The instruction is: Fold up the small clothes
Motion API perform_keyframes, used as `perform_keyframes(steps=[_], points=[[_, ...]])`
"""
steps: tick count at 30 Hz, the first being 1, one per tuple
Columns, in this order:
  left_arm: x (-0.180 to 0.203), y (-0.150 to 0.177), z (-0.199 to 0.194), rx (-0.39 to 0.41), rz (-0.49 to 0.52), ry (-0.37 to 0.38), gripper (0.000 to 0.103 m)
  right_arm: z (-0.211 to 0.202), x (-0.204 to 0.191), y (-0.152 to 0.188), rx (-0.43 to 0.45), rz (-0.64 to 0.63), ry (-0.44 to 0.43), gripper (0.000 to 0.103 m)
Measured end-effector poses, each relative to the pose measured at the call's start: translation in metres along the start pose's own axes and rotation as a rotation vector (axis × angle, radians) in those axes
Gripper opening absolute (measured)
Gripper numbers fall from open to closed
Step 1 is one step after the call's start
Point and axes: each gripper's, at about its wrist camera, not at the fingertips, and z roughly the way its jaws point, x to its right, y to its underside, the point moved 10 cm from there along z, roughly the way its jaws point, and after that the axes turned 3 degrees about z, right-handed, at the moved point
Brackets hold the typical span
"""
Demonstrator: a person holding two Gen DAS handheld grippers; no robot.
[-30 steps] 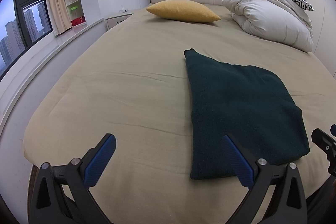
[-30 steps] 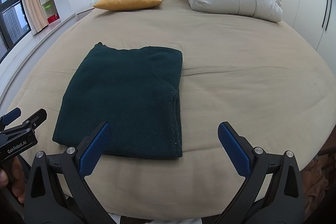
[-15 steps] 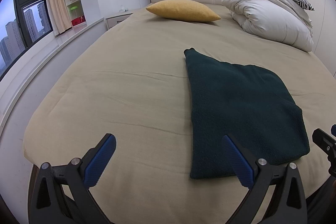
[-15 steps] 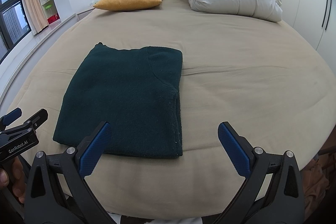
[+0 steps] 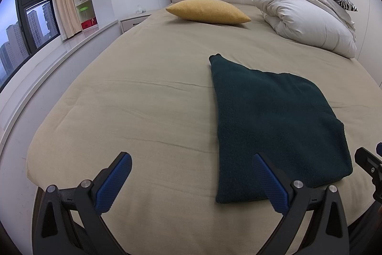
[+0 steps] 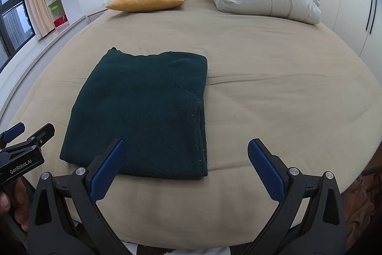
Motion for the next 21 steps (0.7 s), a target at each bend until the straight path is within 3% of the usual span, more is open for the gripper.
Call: perform_keyframes(steps=[21], points=[[-0.0017,0.0027,0.0008,-0.003,0.002,0.001,0.103,0.0004,-0.0038,0.0053,-0.002,0.005,-0.002,0.103]])
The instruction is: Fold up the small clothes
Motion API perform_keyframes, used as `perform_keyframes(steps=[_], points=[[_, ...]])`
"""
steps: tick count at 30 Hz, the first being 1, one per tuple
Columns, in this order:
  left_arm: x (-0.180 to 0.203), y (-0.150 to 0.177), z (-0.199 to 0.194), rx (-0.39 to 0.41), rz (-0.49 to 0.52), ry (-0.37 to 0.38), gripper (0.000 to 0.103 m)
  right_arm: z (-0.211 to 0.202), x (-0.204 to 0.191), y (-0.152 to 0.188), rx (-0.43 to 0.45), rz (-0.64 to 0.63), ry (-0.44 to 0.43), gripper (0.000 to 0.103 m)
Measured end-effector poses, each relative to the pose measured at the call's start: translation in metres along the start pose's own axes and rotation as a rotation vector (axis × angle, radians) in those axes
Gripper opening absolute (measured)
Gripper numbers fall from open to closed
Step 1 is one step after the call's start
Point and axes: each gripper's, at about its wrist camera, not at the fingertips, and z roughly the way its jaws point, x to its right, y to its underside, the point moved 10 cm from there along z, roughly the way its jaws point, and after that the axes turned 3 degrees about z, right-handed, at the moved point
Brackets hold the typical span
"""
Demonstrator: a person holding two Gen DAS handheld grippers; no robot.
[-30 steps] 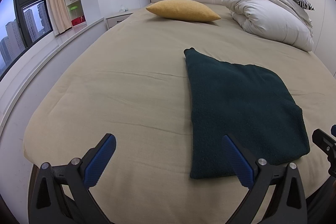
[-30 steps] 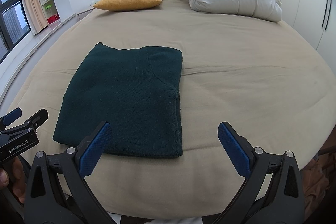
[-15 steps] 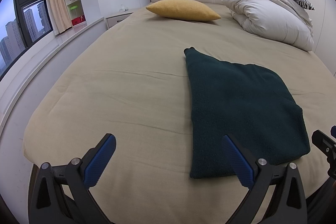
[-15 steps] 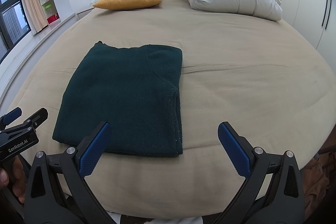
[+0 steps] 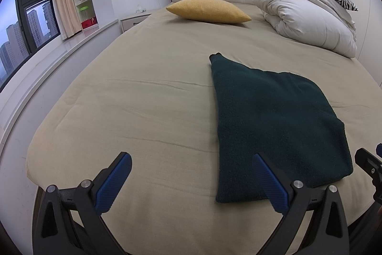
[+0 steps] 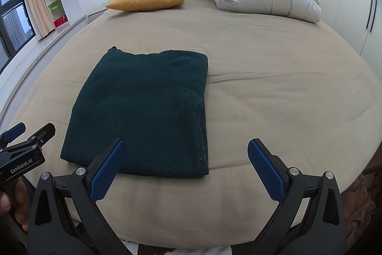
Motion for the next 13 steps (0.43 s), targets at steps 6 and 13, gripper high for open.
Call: perform_keyframes(steps=[6,13], points=[[-0.002,0.008,0.002,-0.007,-0.004,-0.001,0.103,0.000,-0.001,0.002,-0.002,0.002,-0.003,0.103],[-0.009,0.011,0.002,-0.013,-0.014,0.000,0.103,0.001,-0.003,0.004,-0.009,-0.002,-0.014,0.103]])
